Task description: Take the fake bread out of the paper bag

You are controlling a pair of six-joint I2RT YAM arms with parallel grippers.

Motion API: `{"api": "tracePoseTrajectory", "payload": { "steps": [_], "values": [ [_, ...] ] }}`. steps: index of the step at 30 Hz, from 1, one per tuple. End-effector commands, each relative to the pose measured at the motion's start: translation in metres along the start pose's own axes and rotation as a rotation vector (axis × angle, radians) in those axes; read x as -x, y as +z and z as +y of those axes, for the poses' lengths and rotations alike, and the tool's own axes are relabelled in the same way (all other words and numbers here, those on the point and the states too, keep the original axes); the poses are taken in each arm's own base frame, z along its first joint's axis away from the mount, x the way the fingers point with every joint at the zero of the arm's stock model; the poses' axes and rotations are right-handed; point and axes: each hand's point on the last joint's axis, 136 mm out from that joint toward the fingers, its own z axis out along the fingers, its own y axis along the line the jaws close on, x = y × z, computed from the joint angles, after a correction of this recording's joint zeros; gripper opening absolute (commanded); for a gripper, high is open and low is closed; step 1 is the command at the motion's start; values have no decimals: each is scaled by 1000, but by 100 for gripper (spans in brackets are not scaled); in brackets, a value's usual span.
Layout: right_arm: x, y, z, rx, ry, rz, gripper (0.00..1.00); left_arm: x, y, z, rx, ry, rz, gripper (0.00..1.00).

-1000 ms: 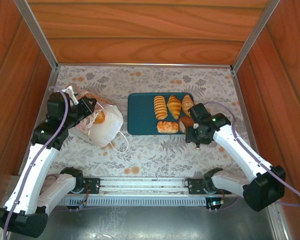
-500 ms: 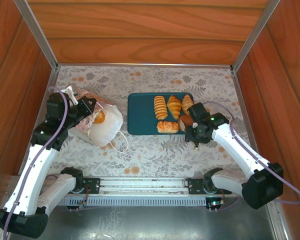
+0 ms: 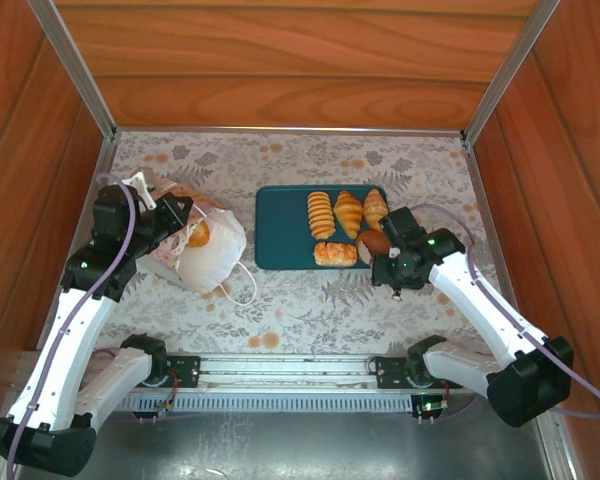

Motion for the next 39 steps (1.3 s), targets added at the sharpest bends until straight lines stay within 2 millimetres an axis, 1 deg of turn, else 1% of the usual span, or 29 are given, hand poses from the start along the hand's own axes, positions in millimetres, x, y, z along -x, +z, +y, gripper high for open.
{"api": "tracePoseTrajectory", "payload": {
  "steps": [1,3,5,7,12,17,22,33,36,39],
  "values": [
    [11,-21,0,16,-7,-67,64,5,-3,-4,-19,-1,-23,0],
    [16,-30,2,42,-8,-109,63,5,-3,-4,-18,-1,-26,0],
    [22,-39,12,108,-11,-158,62,5,-3,-5,-22,4,-24,0],
    [28,-51,25,194,-19,-206,60,5,-4,-5,-23,4,-24,0],
    [35,-80,69,458,-68,-257,56,6,-5,-4,-20,6,-31,0],
    [36,-93,104,643,-110,-238,54,6,-3,-5,-20,0,-24,0],
    [33,-96,137,724,-195,-236,53,7,-2,-7,-23,-2,-24,0],
    [8,-86,203,732,-452,-169,54,9,-4,-9,-30,-2,-25,0],
    [0,-83,220,720,-529,-159,54,9,-5,-10,-32,-3,-29,0],
    [-9,-73,236,650,-640,-161,54,9,-5,-10,-32,-2,-29,0]
  ]
}}
